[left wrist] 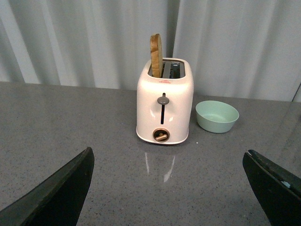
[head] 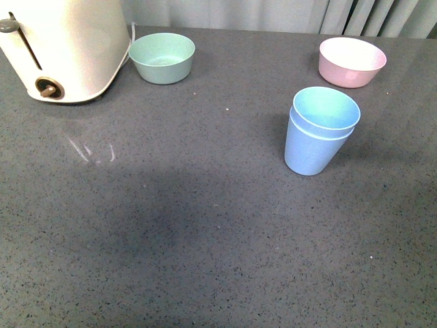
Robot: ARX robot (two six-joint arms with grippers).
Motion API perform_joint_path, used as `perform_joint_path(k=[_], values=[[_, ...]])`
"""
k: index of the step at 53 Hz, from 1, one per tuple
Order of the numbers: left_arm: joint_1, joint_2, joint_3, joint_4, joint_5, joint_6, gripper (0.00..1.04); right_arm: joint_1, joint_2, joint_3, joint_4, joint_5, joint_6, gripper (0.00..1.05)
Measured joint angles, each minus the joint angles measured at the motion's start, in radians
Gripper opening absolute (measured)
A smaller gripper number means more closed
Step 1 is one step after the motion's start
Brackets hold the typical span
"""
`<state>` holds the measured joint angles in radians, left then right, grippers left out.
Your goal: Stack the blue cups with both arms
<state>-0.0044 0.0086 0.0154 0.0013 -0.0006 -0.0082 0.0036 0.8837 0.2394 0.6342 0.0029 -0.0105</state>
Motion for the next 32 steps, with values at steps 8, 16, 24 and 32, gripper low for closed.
perform_joint_path(k=[8,16,24,32], values=[[0.000,0.000,0.000,0.000,0.000,0.000,0.96,0.000,-0.079,-0.069,-0.008,0.000,0.000,0.02],[0.000,0.000,0.000,0.000,0.000,0.000,0.96,0.000,-0.173,-0.124,-0.045,-0.003,0.000,0.02],[0.000,0.000,0.000,0.000,0.000,0.000,0.96,0.000,-0.270,-0.167,-0.103,-0.003,0.000,0.02],[0.000,0.000,0.000,0.000,0.000,0.000,0.96,0.000,-0.345,-0.188,-0.155,-0.003,0.000,0.02]])
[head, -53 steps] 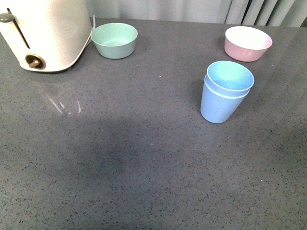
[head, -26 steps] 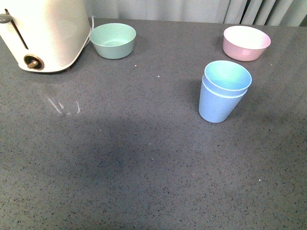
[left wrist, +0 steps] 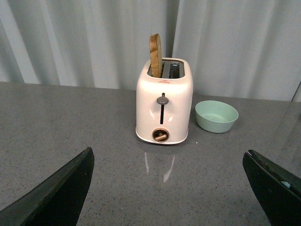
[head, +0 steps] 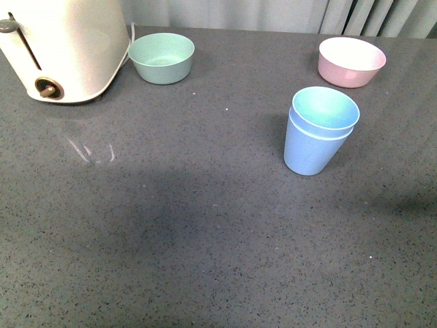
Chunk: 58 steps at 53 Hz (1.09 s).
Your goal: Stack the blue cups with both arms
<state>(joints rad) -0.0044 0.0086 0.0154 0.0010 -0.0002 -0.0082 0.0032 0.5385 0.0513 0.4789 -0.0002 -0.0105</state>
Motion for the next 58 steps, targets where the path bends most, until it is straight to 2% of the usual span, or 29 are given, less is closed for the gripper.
perform_joint_path(k=[13,50,54,58], values=[[0.000,0.000,0.000,0.000,0.000,0.000,0.96,0.000,-0.078,-0.028,-0.024,-0.001,0.000,0.02],[0.000,0.000,0.000,-0.001,0.000,0.000,0.96,0.000,-0.360,-0.028,-0.300,0.000,0.000,0.02],[0.000,0.000,0.000,-0.001,0.000,0.000,0.96,-0.001,-0.480,-0.028,-0.454,0.002,0.000,0.02],[0.000,0.000,0.000,-0.001,0.000,0.000,0.96,-0.001,-0.523,-0.027,-0.472,0.000,0.000,0.02]])
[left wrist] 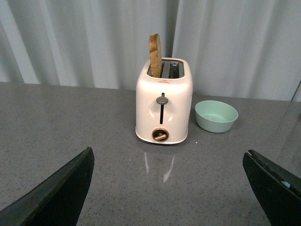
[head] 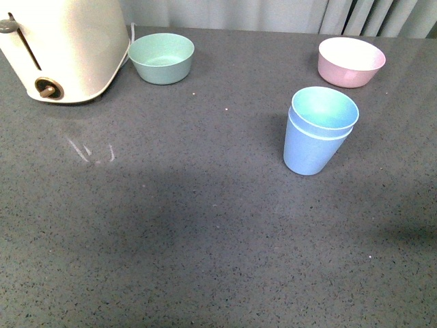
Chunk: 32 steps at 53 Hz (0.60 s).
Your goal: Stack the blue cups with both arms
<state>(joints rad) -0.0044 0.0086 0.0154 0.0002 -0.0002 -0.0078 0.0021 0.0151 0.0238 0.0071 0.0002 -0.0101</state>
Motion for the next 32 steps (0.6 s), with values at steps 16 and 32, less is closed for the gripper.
perform_joint_path(k=[16,32], values=[[0.000,0.000,0.000,0.000,0.000,0.000,0.96,0.000,-0.008,0.000,-0.005,0.000,0.000,0.02],[0.000,0.000,0.000,0.000,0.000,0.000,0.96,0.000,-0.008,0.000,-0.005,0.000,0.000,0.43]])
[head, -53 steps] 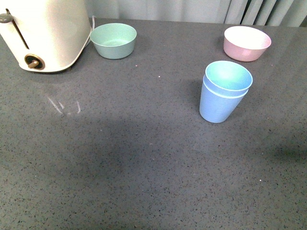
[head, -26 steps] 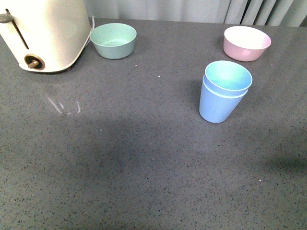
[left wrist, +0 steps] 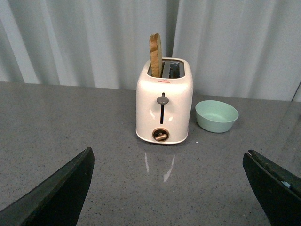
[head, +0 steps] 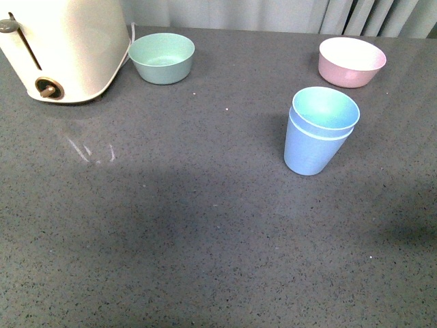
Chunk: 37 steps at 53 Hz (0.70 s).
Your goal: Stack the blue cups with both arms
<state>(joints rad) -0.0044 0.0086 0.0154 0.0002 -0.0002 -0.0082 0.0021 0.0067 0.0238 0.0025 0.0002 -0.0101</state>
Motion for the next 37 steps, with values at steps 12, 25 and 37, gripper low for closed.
perform_joint_path(k=[12,25,37], values=[[0.000,0.000,0.000,0.000,0.000,0.000,0.96,0.000,0.000,0.000,0.000,0.000,0.000,0.85],[0.000,0.000,0.000,0.000,0.000,0.000,0.96,0.000,0.000,0.000,0.000,0.000,0.001,0.96],[0.000,0.000,0.000,0.000,0.000,0.000,0.96,0.000,0.000,0.000,0.000,0.000,0.001,0.96]])
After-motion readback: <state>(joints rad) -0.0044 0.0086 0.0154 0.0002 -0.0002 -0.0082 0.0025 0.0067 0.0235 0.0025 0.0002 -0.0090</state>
